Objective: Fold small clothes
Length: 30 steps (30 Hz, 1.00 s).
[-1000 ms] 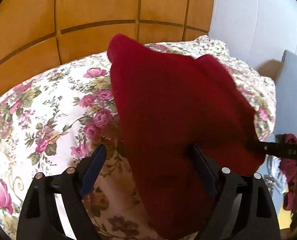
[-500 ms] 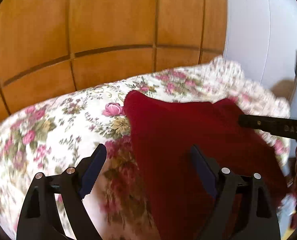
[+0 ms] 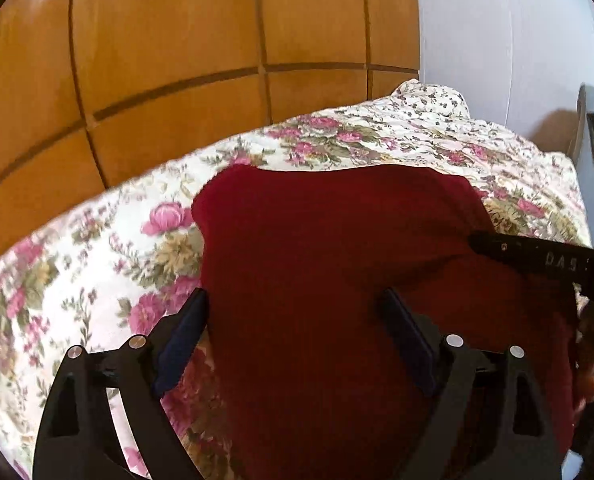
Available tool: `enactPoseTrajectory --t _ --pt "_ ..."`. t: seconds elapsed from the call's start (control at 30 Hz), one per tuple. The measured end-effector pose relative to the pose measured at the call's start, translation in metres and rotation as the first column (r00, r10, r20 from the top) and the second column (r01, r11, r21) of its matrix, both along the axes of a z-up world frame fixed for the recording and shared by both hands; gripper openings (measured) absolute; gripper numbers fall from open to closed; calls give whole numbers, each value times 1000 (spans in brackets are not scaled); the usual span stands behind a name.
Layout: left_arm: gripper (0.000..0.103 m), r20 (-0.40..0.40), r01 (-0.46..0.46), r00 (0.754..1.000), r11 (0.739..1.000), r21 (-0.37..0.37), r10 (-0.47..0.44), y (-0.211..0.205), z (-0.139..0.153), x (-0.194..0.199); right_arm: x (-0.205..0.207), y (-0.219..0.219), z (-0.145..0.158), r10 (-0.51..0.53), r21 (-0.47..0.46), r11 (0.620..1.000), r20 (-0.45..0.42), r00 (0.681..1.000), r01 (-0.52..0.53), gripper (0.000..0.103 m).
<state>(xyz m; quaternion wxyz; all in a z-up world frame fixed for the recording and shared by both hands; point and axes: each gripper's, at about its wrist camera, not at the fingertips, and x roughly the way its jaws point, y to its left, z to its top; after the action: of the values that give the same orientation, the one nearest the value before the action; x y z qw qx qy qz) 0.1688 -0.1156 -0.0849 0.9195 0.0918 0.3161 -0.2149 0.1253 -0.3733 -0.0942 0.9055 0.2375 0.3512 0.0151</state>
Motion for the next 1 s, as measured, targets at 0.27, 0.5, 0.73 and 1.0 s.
enactPoseTrajectory --t 0.27,0.5,0.73,1.0 --pt "87 -25 -75 997 997 -36 74 22 -1 -19 -18 8 26 -2 -43 999 -25 1000 1 24" --pt "87 -89 -59 995 987 -150 46 57 15 -33 -51 -28 6 -140 158 976 -51 989 147 57" --pt "92 -329 -112 943 898 -426 -39 99 -10 -48 -89 -23 9 -15 299 954 0 1000 14 74" --pt "93 -420 -50 897 911 -410 -140 81 -23 -29 -56 -12 -21 88 362 930 -55 995 -62 77"
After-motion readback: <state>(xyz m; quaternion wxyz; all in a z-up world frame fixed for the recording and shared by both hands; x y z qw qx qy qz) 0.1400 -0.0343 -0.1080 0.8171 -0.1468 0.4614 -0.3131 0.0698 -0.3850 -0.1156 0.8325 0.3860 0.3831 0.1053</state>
